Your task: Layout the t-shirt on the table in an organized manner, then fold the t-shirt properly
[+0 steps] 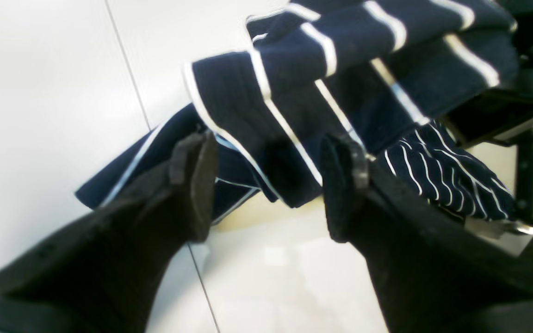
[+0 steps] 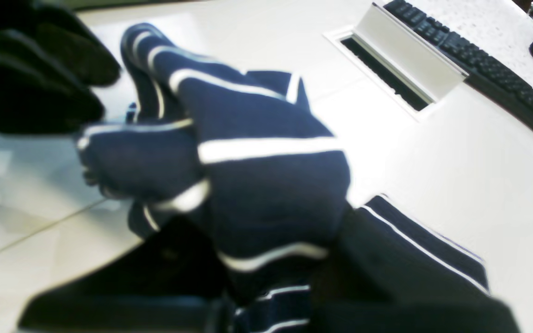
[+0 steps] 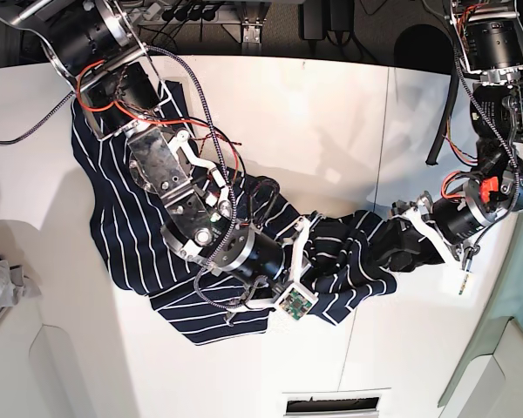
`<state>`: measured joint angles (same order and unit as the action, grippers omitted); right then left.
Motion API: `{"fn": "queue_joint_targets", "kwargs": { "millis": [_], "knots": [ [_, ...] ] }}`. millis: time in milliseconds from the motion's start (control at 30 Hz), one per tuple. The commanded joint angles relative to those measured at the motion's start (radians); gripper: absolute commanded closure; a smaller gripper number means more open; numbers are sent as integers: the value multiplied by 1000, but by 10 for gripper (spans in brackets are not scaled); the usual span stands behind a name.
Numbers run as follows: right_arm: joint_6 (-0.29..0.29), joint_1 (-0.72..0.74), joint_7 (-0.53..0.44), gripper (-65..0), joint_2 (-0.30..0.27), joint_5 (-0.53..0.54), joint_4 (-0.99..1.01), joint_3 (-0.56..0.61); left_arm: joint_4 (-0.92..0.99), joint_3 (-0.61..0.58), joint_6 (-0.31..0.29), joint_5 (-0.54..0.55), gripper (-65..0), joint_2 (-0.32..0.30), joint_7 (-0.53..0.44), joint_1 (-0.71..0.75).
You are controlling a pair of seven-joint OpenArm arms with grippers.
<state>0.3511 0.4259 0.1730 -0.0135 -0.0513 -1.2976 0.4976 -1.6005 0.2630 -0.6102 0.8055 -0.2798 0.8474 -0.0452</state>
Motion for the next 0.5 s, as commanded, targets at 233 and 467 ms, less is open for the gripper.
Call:
{"fn": "queue_joint_targets", "kwargs": {
  "millis": [233,467],
  "knots": [
    [-3,24,-30,0,11,18,-22,-5,-15,3,-76,139,-376,2,-36,-19],
    [27,19,-31,0,11,52,-21,-5,-15,-132,-88,33,-373,5,-71,-45]
  ]
}}
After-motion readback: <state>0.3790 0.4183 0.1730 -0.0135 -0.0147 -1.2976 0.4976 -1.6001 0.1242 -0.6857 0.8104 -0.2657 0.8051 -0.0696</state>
